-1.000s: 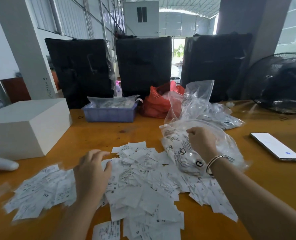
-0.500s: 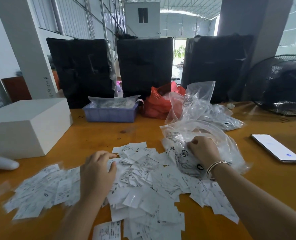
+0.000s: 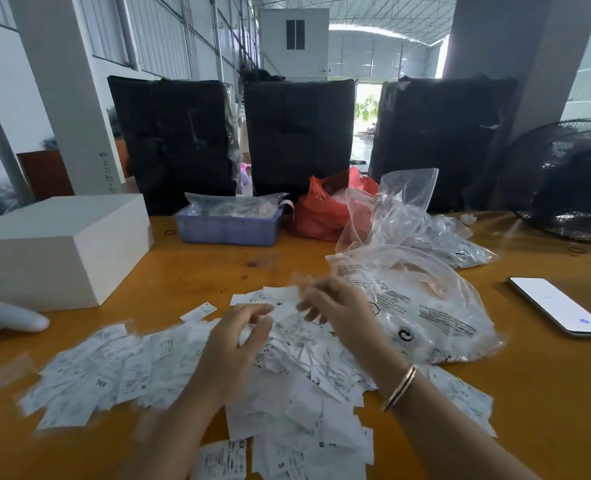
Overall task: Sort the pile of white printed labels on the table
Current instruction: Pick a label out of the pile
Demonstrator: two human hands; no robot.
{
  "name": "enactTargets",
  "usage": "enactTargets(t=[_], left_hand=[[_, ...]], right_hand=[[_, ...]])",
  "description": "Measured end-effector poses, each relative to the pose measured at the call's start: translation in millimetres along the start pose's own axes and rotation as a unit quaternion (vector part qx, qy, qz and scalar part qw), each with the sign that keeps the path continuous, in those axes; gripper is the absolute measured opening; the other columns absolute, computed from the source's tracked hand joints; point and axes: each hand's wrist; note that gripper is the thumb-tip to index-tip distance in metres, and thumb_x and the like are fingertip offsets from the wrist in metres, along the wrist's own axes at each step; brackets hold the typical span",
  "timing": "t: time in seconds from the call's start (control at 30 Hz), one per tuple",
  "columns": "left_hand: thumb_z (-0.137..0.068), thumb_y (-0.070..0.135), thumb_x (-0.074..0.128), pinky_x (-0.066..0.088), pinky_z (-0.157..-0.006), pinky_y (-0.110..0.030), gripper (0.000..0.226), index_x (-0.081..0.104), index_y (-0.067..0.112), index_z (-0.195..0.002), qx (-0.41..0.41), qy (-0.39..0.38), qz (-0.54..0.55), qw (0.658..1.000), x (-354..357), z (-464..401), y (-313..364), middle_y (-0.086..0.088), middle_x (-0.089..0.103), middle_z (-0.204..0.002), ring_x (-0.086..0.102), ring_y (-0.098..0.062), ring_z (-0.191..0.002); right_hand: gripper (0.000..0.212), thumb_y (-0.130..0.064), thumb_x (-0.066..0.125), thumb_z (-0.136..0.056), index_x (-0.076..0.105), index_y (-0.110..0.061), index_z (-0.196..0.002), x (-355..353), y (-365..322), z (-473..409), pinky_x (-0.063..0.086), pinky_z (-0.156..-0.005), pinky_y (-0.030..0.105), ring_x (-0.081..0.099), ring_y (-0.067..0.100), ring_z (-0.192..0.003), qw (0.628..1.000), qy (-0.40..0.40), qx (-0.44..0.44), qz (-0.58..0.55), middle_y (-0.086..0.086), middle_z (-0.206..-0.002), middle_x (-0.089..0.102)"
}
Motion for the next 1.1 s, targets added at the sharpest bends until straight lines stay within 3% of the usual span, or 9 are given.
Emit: enactTargets(t=[0.1, 0.23, 0.4, 0.53, 0.6, 0.7, 0.9, 1.0, 1.1], left_hand=[[-0.071, 0.074, 0.046, 0.047, -0.072, -0.01, 0.052, 0.057, 0.042, -0.11, -0.029, -0.039, 0.064, 0.997, 3, 1, 3, 0.027, 0.061, -0.104, 0.057, 0.011, -0.096], [-0.086, 0.035, 0.067, 0.05, -0.064, -0.012, 0.006, 0.067, 0.029, -0.087, -0.046, 0.037, 0.061, 0.996, 8, -3, 0, 0.013, 0.069, -0.08, 0.064, -0.001, -0.079], [-0.089, 0.023, 0.065, 0.048, -0.061, -0.009, 0.004, 0.067, 0.024, -0.085, -0.114, 0.108, 0.147, 0.977, 6, -5, -3, 0.018, 0.072, -0.08, 0.065, 0.004, -0.077], [-0.089, 0.022, 0.065, 0.047, -0.067, -0.016, 0.003, 0.065, 0.019, -0.088, -0.146, 0.158, 0.204, 0.955, 5, -6, -3, 0.016, 0.072, -0.079, 0.066, 0.004, -0.075], [-0.089, 0.02, 0.064, 0.046, -0.064, -0.016, 0.002, 0.065, 0.019, -0.088, -0.153, 0.174, 0.209, 0.95, 4, -7, -3, 0.016, 0.072, -0.078, 0.065, 0.005, -0.07], [-0.088, 0.022, 0.064, 0.047, -0.06, -0.02, 0.004, 0.066, 0.023, -0.085, -0.16, 0.2, 0.189, 0.948, 3, -7, -5, 0.006, 0.071, -0.079, 0.061, -0.005, -0.068], [-0.089, 0.032, 0.063, 0.043, -0.049, -0.012, 0.008, 0.068, 0.033, -0.082, -0.155, 0.208, 0.167, 0.951, 1, -7, -9, 0.008, 0.063, -0.067, 0.052, -0.004, -0.058], [-0.089, 0.033, 0.062, 0.045, -0.055, -0.019, 0.012, 0.067, 0.037, -0.079, -0.16, 0.208, 0.166, 0.951, 2, -7, -10, 0.011, 0.065, -0.066, 0.055, -0.008, -0.063], [-0.089, 0.034, 0.062, 0.048, -0.062, -0.021, 0.01, 0.066, 0.035, -0.08, -0.17, 0.213, 0.176, 0.946, 3, -8, -10, 0.013, 0.066, -0.073, 0.063, -0.01, -0.075]], right_hand=[[0.005, -0.006, 0.057, -0.091, 0.06, -0.008, -0.087, 25, 3, 10, 0.046, -0.055, 0.012, 0.061, 0.001, -0.058, 0.996, -0.04, 0.013, -0.078, -0.004, -0.067, 0.067], [0.009, 0.001, 0.056, -0.09, 0.055, -0.006, -0.085, 40, 8, 11, 0.045, -0.054, 0.012, 0.059, 0.001, -0.057, 0.993, -0.037, 0.032, -0.109, 0.001, -0.071, 0.063], [0.009, -0.008, 0.062, -0.089, 0.055, -0.01, -0.084, 41, 19, 11, 0.048, -0.061, 0.019, 0.062, 0.007, -0.066, 0.995, -0.024, 0.044, -0.084, 0.002, -0.074, 0.066], [0.007, -0.017, 0.062, -0.089, 0.058, -0.021, -0.083, 39, 29, 8, 0.045, -0.067, 0.017, 0.055, 0.005, -0.072, 0.992, 0.015, -0.006, 0.125, -0.008, -0.079, 0.062], [0.008, -0.023, 0.06, -0.089, 0.066, -0.025, -0.093, 39, 33, 10, 0.041, -0.076, 0.017, 0.052, 0.003, -0.083, 0.961, -0.012, -0.08, 0.264, -0.012, -0.089, 0.061], [0.025, -0.035, 0.051, -0.091, 0.069, -0.03, -0.106, 46, 36, 13, 0.035, -0.091, 0.031, 0.048, 0.013, -0.102, 0.887, -0.071, -0.182, 0.419, -0.01, -0.105, 0.061], [0.038, -0.039, 0.033, -0.098, 0.067, -0.025, -0.106, 51, 36, 12, 0.03, -0.089, 0.032, 0.048, 0.016, -0.102, 0.834, -0.084, -0.234, 0.492, -0.009, -0.107, 0.061], [0.033, -0.034, 0.036, -0.097, 0.066, -0.02, -0.098, 50, 35, 12, 0.033, -0.087, 0.031, 0.052, 0.016, -0.096, 0.847, -0.055, -0.238, 0.471, -0.006, -0.099, 0.064], [0.021, -0.028, 0.044, -0.095, 0.062, -0.018, -0.092, 46, 35, 13, 0.037, -0.081, 0.027, 0.054, 0.012, -0.086, 0.894, -0.008, -0.217, 0.392, -0.005, -0.091, 0.065]])
Point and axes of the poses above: each hand's wrist, its own z-axis away from the middle knuckle, its own x-axis out of the palm, y = z × x
